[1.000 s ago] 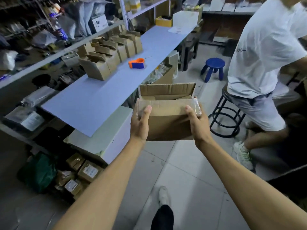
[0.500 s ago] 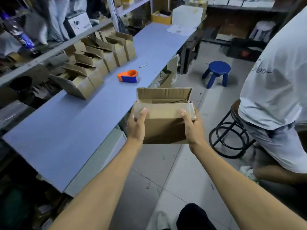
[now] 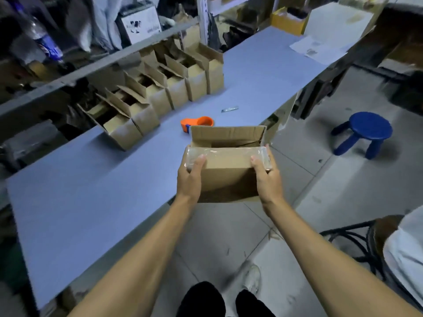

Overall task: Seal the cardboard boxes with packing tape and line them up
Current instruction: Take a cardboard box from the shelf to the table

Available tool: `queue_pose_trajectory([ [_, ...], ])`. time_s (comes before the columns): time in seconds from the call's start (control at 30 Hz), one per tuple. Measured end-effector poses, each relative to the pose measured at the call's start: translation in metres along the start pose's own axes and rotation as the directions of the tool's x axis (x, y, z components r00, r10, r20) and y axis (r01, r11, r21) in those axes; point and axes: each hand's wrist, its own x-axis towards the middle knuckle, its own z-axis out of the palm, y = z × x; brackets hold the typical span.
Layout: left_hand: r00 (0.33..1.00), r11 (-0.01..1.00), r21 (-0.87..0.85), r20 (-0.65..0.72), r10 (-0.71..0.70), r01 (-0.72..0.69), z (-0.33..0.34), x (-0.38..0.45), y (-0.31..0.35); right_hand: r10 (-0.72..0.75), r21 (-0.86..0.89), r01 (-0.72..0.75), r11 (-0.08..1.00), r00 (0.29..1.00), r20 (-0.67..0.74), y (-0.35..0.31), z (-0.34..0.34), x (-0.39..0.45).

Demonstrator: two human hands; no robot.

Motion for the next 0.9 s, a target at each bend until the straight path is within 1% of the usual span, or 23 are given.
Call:
queue_pose_trajectory([
  [0.13, 0.994, 1.000, 0.016, -0.110, -0.009, 0.011, 0.005, 0.047, 0.004, -0.013, -0.020, 0.015, 1.000, 0.991, 0.131, -0.007, 0.023, 0.065],
  [0.2, 0.988, 1.000, 0.008, -0.155, -0.021, 0.023, 0.004, 0.071, 0.006, -0.002, -0.052, 0.011, 0.999, 0.985, 0.170, -0.009, 0.038, 0.094],
  [0.33, 0.979, 0.998, -0.044, -0.195, -0.055, 0.047, -0.006, 0.121, 0.005, 0.011, -0.083, 0.008, 0.997, 0.972, 0.236, -0.013, 0.077, 0.144],
  [0.43, 0.966, 0.995, -0.067, -0.246, -0.086, 0.072, -0.022, 0.151, 0.003, 0.016, -0.144, 0.028, 0.989, 0.954, 0.298, -0.014, 0.110, 0.174],
  [0.57, 0.944, 0.990, -0.106, -0.307, -0.119, 0.091, -0.043, 0.185, -0.005, 0.075, -0.209, 0.010, 0.978, 0.917, 0.392, -0.013, 0.148, 0.205],
  [0.67, 0.919, 0.986, -0.131, -0.367, -0.143, 0.101, -0.055, 0.203, -0.008, 0.096, -0.222, 0.006, 0.975, 0.889, 0.448, -0.015, 0.171, 0.219],
  [0.77, 0.886, 0.981, -0.150, -0.429, -0.176, 0.122, -0.062, 0.212, -0.013, 0.123, -0.236, 0.005, 0.972, 0.842, 0.525, -0.015, 0.191, 0.235],
  [0.9, 0.857, 0.978, -0.161, -0.477, -0.196, 0.134, -0.064, 0.220, -0.021, 0.138, -0.267, 0.044, 0.963, 0.769, 0.624, -0.012, 0.214, 0.261],
])
